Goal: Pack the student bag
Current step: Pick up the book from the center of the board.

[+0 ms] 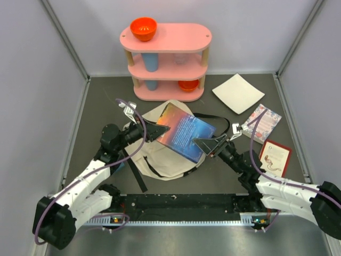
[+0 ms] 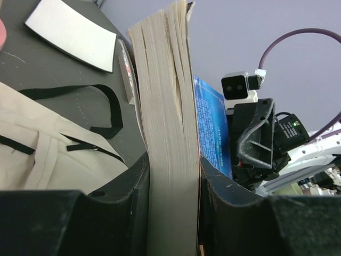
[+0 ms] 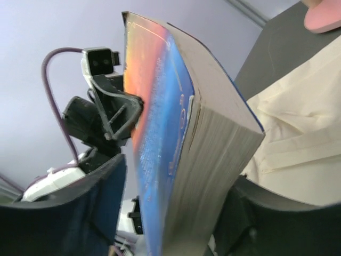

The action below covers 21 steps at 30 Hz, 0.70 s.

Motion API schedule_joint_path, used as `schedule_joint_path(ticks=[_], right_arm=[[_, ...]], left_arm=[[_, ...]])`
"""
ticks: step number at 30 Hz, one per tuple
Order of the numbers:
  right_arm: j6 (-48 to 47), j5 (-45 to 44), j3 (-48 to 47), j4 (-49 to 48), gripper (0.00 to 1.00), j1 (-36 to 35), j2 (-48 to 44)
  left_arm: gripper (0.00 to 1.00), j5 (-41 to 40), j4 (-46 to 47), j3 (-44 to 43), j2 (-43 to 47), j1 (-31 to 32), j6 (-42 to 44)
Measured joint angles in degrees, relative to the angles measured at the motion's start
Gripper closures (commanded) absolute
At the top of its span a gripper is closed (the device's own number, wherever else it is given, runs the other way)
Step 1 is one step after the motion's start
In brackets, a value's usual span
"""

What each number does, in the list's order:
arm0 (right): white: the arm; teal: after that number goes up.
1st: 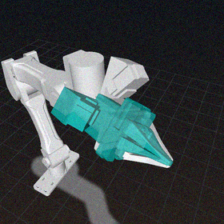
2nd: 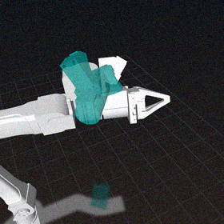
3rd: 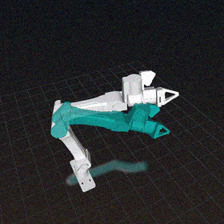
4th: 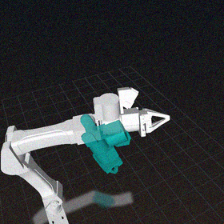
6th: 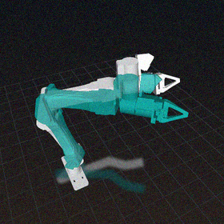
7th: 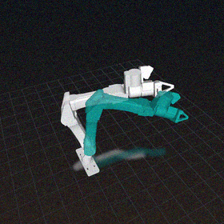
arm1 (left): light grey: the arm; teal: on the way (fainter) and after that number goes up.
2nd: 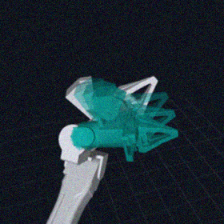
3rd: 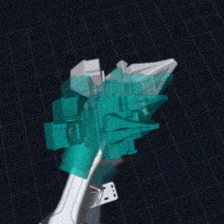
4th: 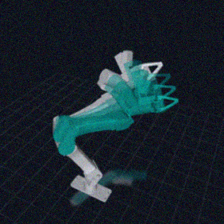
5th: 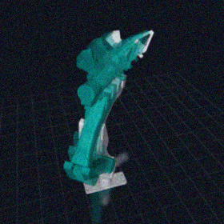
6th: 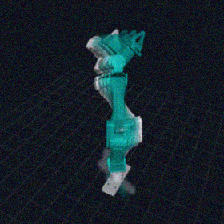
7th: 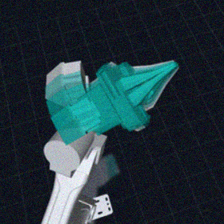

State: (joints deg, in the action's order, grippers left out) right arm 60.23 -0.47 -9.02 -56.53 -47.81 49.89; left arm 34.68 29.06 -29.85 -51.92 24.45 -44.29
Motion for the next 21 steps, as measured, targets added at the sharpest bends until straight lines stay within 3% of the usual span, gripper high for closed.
schedule_joint_path(ticks=[5, 11, 14, 18, 21], right_arm=[[1.64, -1.46, 1.16, -3.50, 0.26, 0.00, -0.11], [4.02, -4.11, 3.39, -7.10, 0.25, 0.00, 0.22], [5.11, -4.44, 3.41, -10.08, 0.37, 0.00, 2.69], [6.69, -4.09, 3.34, -12.79, 0.71, 0.00, 8.28], [8.35, -3.32, 3.34, -14.86, 0.88, 0.09, 11.91]], left_arm=[[1.00, 0.59, 8.83, 4.55, -1.81, 0.13, -5.20], [1.00, 2.62, 19.19, 6.60, -6.88, 0.24, -11.06], [1.00, 3.23, 23.80, 8.02, -7.80, 0.24, -13.18], [1.00, 5.03, 26.23, 8.17, -8.44, 0.35, -14.36], [1.00, 5.05, 26.12, 8.70, -8.48, -0.07, -14.08]])
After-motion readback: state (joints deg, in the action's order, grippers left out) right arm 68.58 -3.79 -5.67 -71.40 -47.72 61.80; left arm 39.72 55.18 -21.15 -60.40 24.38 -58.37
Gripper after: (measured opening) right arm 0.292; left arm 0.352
